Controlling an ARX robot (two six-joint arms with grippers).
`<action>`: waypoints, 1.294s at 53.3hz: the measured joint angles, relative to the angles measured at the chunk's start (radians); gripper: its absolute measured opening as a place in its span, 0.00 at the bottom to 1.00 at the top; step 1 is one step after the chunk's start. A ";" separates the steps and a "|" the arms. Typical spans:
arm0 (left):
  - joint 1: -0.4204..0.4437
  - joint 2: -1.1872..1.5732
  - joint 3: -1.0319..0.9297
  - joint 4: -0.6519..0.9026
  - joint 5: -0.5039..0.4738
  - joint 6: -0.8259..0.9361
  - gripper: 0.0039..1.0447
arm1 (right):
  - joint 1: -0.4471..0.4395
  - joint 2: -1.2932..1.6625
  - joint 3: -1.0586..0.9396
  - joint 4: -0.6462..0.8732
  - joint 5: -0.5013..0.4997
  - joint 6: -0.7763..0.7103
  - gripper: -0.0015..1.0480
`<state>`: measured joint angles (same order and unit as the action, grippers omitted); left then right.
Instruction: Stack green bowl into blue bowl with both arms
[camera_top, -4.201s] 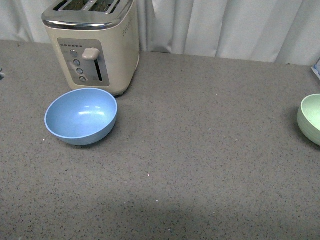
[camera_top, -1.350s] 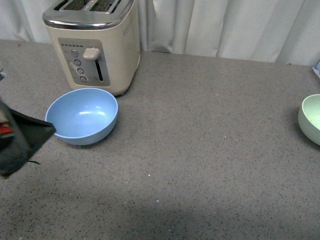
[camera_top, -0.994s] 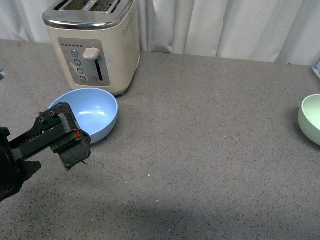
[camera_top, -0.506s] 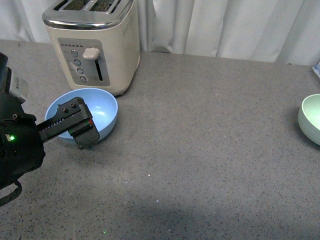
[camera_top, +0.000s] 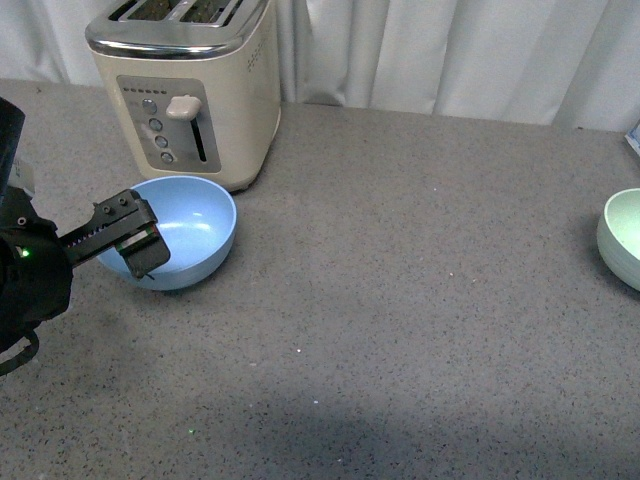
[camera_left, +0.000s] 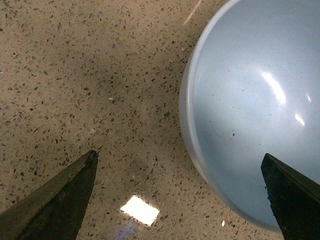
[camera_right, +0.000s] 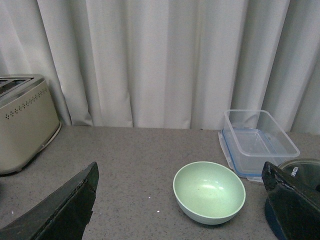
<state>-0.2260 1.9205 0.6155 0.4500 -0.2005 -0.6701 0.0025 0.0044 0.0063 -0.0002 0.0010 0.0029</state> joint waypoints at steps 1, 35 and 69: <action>0.000 0.004 0.005 -0.002 0.000 0.000 0.94 | 0.000 0.000 0.000 0.000 0.000 0.000 0.91; 0.026 0.087 0.084 -0.003 -0.043 -0.003 0.81 | 0.000 0.000 0.000 0.000 0.000 0.000 0.91; -0.015 0.048 0.018 0.076 -0.035 -0.033 0.04 | 0.000 0.000 0.000 0.000 0.000 0.000 0.91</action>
<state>-0.2413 1.9682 0.6338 0.5262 -0.2356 -0.7032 0.0025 0.0044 0.0063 -0.0002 0.0010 0.0029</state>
